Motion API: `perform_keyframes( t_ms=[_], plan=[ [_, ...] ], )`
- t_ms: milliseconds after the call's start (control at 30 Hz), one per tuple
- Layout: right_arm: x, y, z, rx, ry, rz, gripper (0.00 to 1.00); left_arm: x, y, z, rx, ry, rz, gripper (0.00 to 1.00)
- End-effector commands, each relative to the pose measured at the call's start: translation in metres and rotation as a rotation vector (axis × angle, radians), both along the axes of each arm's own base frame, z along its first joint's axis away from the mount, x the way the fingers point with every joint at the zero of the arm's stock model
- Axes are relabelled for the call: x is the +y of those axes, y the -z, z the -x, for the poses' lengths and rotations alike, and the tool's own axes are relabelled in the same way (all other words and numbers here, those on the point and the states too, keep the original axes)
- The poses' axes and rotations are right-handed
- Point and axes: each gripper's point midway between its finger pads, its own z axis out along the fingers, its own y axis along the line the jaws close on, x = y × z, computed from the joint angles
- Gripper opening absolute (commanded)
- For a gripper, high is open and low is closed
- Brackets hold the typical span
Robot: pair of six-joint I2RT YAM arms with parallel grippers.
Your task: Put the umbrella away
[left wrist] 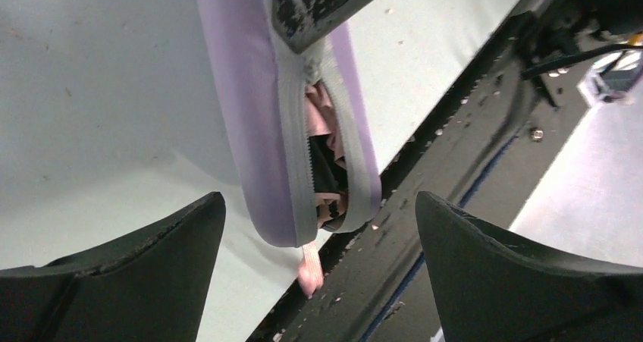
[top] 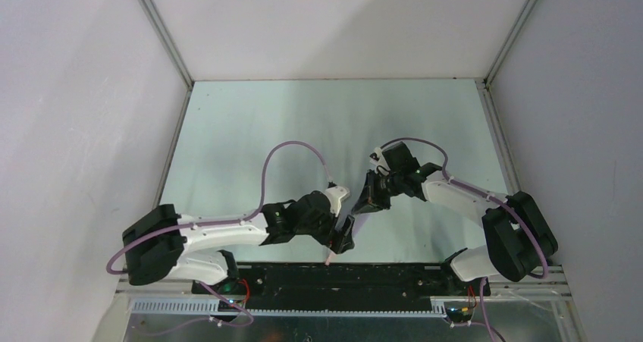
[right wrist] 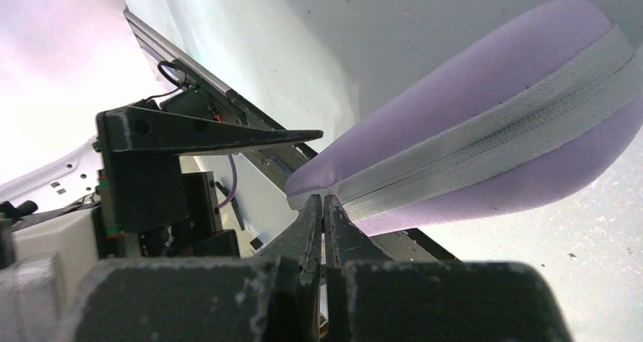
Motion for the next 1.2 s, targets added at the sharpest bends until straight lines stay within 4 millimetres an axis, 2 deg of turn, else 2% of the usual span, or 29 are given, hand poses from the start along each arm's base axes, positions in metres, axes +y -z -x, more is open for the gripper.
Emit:
perform_keyframes(
  t_ms=[0,100,167,200,233,267,300,333,400,633,767,867,933,967,1000,1033,1100,1167],
  plan=[
    [0.01,-0.016,-0.006,-0.031,0.003,-0.068,0.0,-0.004,-0.007,-0.02,-0.063,-0.12,-0.04,1.0],
    [0.012,-0.02,-0.005,-0.027,-0.002,-0.081,0.0,-0.008,-0.003,-0.019,-0.079,-0.126,-0.086,0.97],
    [0.013,-0.021,-0.002,-0.03,-0.012,-0.085,0.0,-0.007,0.0,-0.021,-0.085,-0.128,-0.107,0.86],
    [0.012,-0.021,0.0,-0.03,-0.02,-0.083,0.0,-0.007,0.001,-0.021,-0.09,-0.127,-0.111,0.72],
    [0.014,-0.022,0.003,-0.03,-0.035,-0.087,0.0,-0.007,0.002,-0.022,-0.093,-0.126,-0.111,0.64],
    [0.014,-0.021,0.007,-0.027,-0.049,-0.085,0.0,-0.007,0.003,-0.022,-0.097,-0.125,-0.112,0.49],
    [0.016,-0.021,0.011,-0.024,-0.067,-0.087,0.0,-0.006,0.003,-0.022,-0.1,-0.125,-0.11,0.41],
    [0.018,-0.021,0.016,-0.021,-0.087,-0.089,0.0,-0.007,0.004,-0.022,-0.105,-0.121,-0.106,0.28],
    [0.025,-0.023,0.023,-0.02,-0.115,-0.105,0.0,-0.006,0.004,-0.023,-0.114,-0.117,-0.101,0.17],
    [0.051,-0.042,0.051,0.017,-0.225,-0.202,0.0,-0.009,0.0,-0.025,-0.146,-0.082,-0.098,0.13],
    [0.051,-0.039,0.065,0.051,-0.277,-0.179,0.0,-0.014,-0.007,-0.028,-0.177,-0.051,-0.096,0.16],
    [0.051,-0.04,0.062,0.05,-0.272,-0.171,0.0,-0.016,-0.014,-0.035,-0.177,-0.042,-0.103,0.24],
    [0.049,-0.047,0.05,0.035,-0.235,-0.187,0.0,-0.014,-0.02,-0.04,-0.172,-0.045,-0.087,0.38],
    [0.05,-0.053,0.044,0.031,-0.212,-0.202,0.0,-0.012,-0.023,-0.045,-0.164,-0.056,-0.073,0.52],
    [0.048,-0.061,0.034,0.022,-0.172,-0.22,0.0,-0.01,-0.031,-0.047,-0.167,-0.064,-0.048,0.61],
    [0.046,-0.067,0.023,0.007,-0.139,-0.233,0.0,-0.007,-0.036,-0.053,-0.16,-0.081,-0.024,0.76],
    [0.042,-0.084,0.009,-0.019,-0.095,-0.257,0.0,0.001,-0.05,-0.058,-0.159,-0.106,0.027,0.92],
    [0.04,-0.103,-0.005,-0.05,-0.06,-0.286,0.0,0.011,-0.08,-0.063,-0.185,-0.127,0.115,0.99]
  ],
)
